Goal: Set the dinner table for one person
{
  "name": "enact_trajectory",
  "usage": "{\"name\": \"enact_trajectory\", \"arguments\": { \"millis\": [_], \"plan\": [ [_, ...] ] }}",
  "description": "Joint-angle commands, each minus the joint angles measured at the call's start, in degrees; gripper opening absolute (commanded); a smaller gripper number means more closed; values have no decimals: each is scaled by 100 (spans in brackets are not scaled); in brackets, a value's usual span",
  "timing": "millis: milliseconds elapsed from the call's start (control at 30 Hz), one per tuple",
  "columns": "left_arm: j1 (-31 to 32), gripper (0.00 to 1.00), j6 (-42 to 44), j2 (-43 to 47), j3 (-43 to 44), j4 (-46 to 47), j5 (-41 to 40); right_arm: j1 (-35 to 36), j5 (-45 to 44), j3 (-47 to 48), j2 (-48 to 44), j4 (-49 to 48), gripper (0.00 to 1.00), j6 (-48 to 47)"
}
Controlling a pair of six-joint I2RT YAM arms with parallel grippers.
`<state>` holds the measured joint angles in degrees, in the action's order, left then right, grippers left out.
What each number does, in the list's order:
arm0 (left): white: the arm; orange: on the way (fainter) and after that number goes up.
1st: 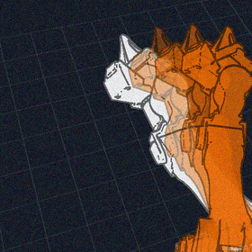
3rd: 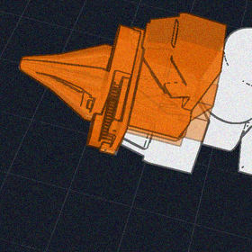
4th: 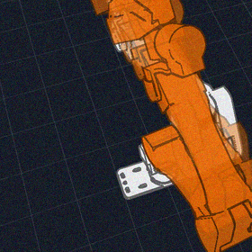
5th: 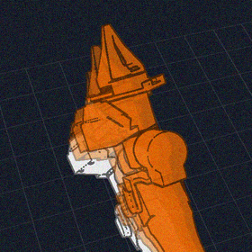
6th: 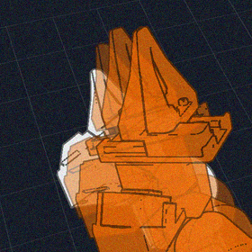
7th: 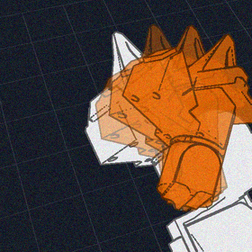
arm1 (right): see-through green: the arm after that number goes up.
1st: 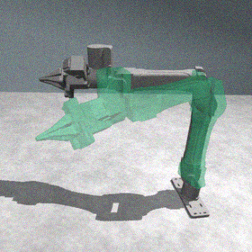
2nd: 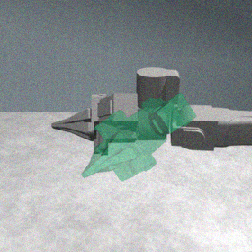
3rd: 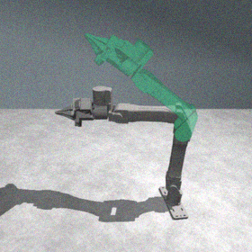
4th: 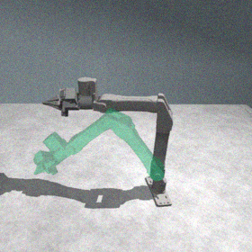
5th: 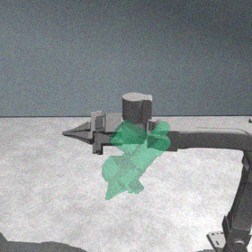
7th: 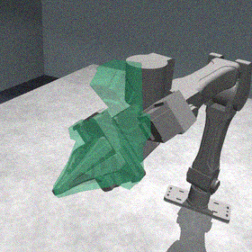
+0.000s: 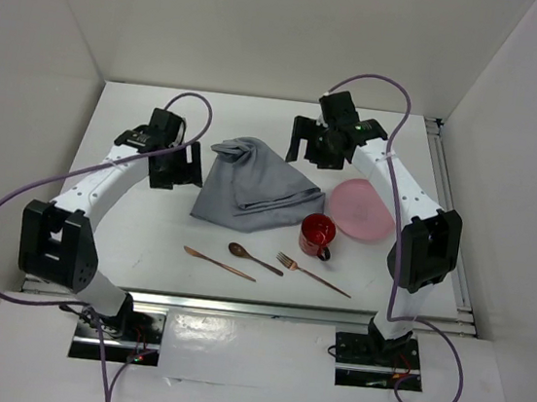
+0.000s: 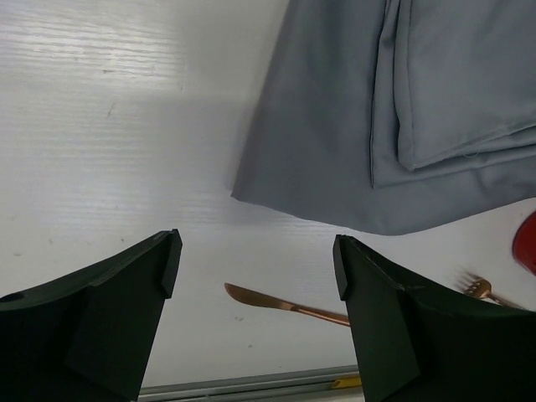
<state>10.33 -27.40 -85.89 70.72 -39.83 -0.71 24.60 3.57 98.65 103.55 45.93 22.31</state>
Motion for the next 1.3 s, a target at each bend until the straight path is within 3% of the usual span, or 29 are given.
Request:
{"name": "enact_trajectory", "arguments": {
  "millis": [0, 267, 533, 633, 667, 733, 800, 833, 933, 1267],
  "plan": [
    [22, 91, -108, -323, -22, 142, 439, 150, 65, -21, -133, -348, 100, 90],
    [22, 87, -556, -1219, -435, 1064, 792, 537, -252, 505, 244, -208, 97, -51],
    [22, 83, -969, -1667, -813, 1636, 950, 967, -235, 1226, 877, -321, 84, -796],
    [22, 68, -1092, -1799, -893, 1830, 1292, 1169, -400, 1332, 1185, -733, 82, -1552],
    [-30, 50, -1092, -1852, -945, 1891, 1397, 1292, -628, 1332, 1342, -987, 81, -1736],
    [-84, 31, -1092, -1853, -946, 1892, 1512, 1371, -717, 1385, 1518, -1226, 81, -2273],
    [-188, 18, -1092, -1853, -999, 1944, 1687, 1424, -718, 1385, 1720, -1655, 81, -2581],
    [-189, 2, -1092, -1792, -999, 1944, 1688, 1425, -718, 1385, 1721, -1823, 86, -2826],
    [-312, 0, -1014, -1791, -894, 1830, 1986, 1425, -595, 1244, 1967, -2447, 90, -3152],
    [-690, 0, -733, -1782, -674, 1523, 2488, 1478, -209, 1428, 2749, -3609, 89, -3987]
  ]
}}
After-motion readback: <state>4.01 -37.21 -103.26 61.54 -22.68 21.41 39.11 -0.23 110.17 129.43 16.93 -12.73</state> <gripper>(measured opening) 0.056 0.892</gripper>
